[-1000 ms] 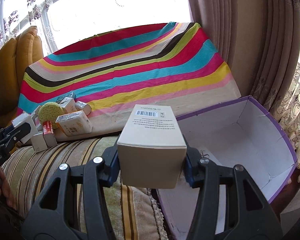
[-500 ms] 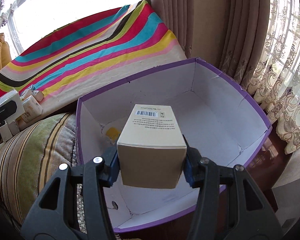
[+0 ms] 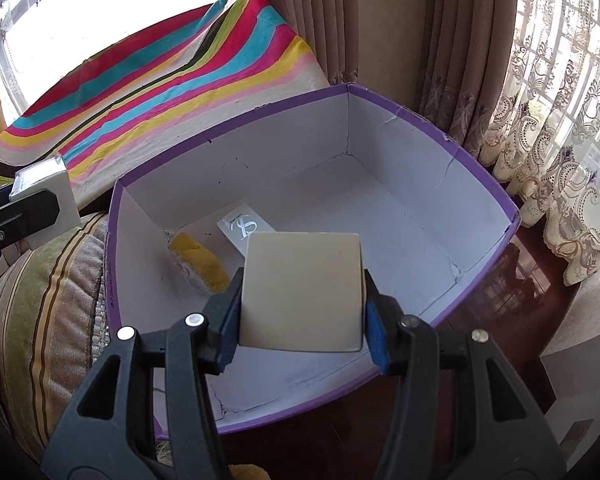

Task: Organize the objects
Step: 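Carry both held boxes over the purple-rimmed box, then open both tools to drop the boxes into the purple box, then move both open tools back to the pile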

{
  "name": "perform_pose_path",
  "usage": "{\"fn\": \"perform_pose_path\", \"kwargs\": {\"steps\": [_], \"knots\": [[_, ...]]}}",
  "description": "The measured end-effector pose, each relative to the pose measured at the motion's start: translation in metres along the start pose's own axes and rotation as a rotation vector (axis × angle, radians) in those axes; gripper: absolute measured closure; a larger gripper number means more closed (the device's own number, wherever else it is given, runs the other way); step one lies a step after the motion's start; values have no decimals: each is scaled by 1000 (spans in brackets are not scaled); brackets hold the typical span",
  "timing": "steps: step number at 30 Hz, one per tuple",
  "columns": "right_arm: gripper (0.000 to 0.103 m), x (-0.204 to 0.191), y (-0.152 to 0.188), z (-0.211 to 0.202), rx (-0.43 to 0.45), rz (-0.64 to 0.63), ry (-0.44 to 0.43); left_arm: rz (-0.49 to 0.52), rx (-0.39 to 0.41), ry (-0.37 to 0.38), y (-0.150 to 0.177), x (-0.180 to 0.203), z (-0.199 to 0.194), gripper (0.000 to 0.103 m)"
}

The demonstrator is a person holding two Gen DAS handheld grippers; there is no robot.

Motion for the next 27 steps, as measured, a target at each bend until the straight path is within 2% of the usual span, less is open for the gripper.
{"fn": "perform_pose_path", "kwargs": {"steps": [2, 3, 5, 7, 11, 15, 20, 23, 25, 27], "knots": [[45, 2, 0, -1, 0, 0, 1, 6, -18, 3, 1, 4, 4, 50], [41, 2, 0, -1, -1, -1, -1, 6, -23, -5, 1, 4, 5, 47], [34, 2, -1, -4, 6, -7, -4, -1, -20, -21, 2, 2, 4, 34], [24, 0, -3, -8, 23, -17, -7, -18, -9, -14, 1, -1, 0, 28], [16, -3, -8, -14, 49, -28, -7, -59, 15, -31, 1, -12, -9, 19], [11, -14, -13, -20, 76, -67, 0, -106, 49, -77, 4, -28, -24, 18], [1, -28, -19, -32, 142, -92, 23, -149, 119, -209, 9, -51, -50, 18], [1, -32, -24, -37, 180, -83, 74, -126, 173, -289, 14, -60, -66, 18], [1, -39, -25, -41, 227, -91, 65, -113, 184, -327, 19, -66, -75, 18], [1, -46, -27, -44, 255, -95, 51, -121, 208, -330, 26, -71, -85, 18]]}}
Point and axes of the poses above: each gripper's, at about its wrist camera, not at the fingertips, and z roughly the way its jaws point, x to its right, y to its underside, the point moved 8 cm from there along z, roughly the way its jaws point, and after that the axes turned 4 degrees about -x, right-handed, at the moved point
